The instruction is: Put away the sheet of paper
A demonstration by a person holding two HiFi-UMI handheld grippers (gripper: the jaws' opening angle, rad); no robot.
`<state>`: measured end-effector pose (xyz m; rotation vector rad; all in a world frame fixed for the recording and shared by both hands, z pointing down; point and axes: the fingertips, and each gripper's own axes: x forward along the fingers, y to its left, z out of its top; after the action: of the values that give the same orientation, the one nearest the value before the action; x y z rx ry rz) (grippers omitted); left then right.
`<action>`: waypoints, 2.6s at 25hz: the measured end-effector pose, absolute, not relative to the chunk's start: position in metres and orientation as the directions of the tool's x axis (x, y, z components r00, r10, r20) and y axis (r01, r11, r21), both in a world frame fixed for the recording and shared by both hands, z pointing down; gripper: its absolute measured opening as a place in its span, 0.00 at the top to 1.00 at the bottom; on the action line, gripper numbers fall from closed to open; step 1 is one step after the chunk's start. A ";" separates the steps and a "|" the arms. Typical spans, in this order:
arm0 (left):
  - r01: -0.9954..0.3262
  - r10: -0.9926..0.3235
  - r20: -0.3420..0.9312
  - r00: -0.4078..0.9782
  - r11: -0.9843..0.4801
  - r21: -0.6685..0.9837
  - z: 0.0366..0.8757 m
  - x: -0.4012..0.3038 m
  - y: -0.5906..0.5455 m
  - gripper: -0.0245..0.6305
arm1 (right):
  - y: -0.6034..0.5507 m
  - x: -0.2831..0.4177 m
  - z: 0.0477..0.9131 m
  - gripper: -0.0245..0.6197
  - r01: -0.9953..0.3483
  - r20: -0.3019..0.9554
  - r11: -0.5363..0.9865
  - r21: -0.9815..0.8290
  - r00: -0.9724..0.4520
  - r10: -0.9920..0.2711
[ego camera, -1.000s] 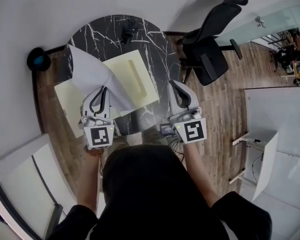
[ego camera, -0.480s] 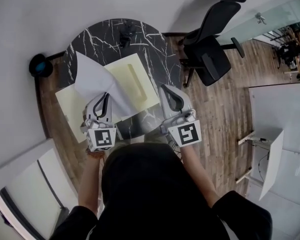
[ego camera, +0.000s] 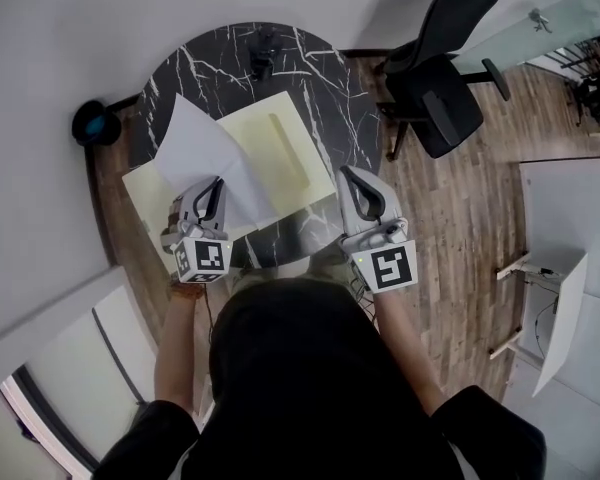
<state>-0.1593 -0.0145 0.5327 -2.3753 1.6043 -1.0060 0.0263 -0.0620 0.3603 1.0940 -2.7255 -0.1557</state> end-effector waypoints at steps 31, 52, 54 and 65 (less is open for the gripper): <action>-0.586 -0.496 0.850 0.175 -0.746 -0.315 0.717 -0.189 0.021 0.90 | -0.080 0.046 0.374 0.96 -0.697 0.187 0.699 0.162 -0.674 -0.715; -0.509 -0.420 0.902 0.099 -0.800 -0.317 0.745 -0.192 0.028 0.90 | -0.064 0.008 0.376 0.96 -0.625 0.188 0.760 0.181 -0.736 -0.650; -0.487 -0.416 0.904 0.098 -0.812 -0.321 0.746 -0.187 0.023 0.90 | -0.062 -0.001 0.375 0.96 -0.608 0.187 0.773 0.181 -0.750 -0.634; -0.393 -0.366 0.930 0.033 -0.860 -0.325 0.770 -0.196 0.017 0.90 | -0.050 -0.028 0.376 0.96 -0.557 0.179 0.813 0.170 -0.794 -0.581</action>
<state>-0.1957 0.0168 0.7703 -2.2725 0.8358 -2.0350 -0.0277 -0.0500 0.3761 0.8833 -2.7756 -0.1587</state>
